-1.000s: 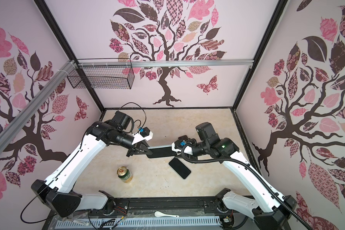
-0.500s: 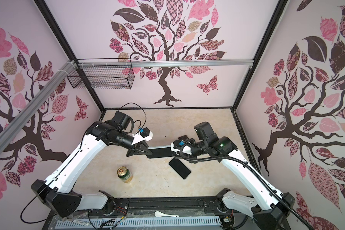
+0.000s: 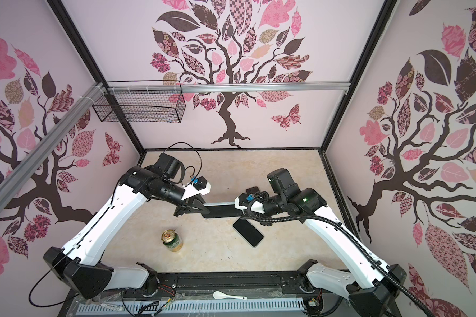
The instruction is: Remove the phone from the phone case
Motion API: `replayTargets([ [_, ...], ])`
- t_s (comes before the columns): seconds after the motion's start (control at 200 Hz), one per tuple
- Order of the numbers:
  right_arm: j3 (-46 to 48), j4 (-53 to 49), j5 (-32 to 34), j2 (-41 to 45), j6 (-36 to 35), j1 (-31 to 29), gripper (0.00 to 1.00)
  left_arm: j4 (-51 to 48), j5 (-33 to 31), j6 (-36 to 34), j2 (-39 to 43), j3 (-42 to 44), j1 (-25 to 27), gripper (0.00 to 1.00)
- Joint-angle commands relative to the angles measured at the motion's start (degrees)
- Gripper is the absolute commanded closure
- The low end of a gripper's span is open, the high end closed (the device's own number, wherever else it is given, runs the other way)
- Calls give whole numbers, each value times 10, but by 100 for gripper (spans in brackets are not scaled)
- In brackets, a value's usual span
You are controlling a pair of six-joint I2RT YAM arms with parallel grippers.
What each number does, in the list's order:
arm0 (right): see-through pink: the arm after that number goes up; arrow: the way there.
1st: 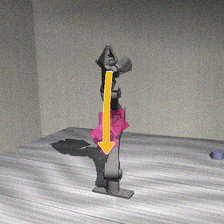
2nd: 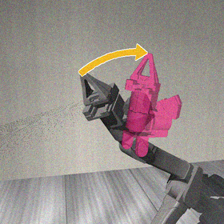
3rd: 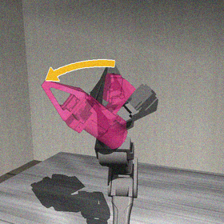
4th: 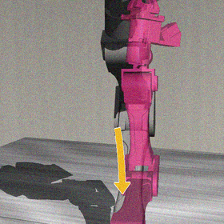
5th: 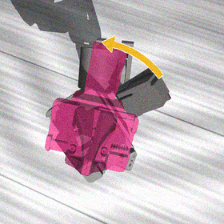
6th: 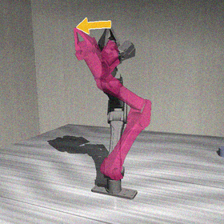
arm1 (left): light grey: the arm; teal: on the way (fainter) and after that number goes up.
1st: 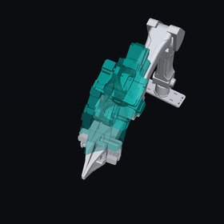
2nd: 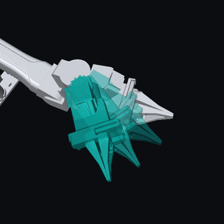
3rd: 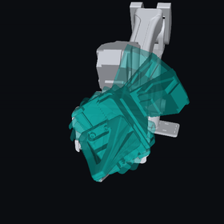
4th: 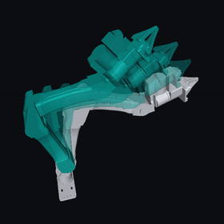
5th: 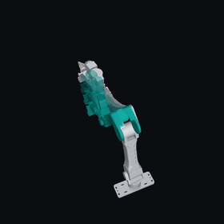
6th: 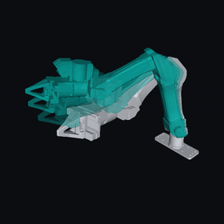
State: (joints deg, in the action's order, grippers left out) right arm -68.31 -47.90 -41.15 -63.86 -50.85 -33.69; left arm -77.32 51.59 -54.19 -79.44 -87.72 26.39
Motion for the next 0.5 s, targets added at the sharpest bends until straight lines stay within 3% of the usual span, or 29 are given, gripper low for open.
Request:
replayTargets([
  [0.0, -11, 18, -1, 8, -31, -17, 100, -28, 33, -3, -23, -51, 0, 100],
  [0.495, 16, 96, 59, 42, -82, -56, 100, -167, 40, -75, -119, -175, 0, 100],
])
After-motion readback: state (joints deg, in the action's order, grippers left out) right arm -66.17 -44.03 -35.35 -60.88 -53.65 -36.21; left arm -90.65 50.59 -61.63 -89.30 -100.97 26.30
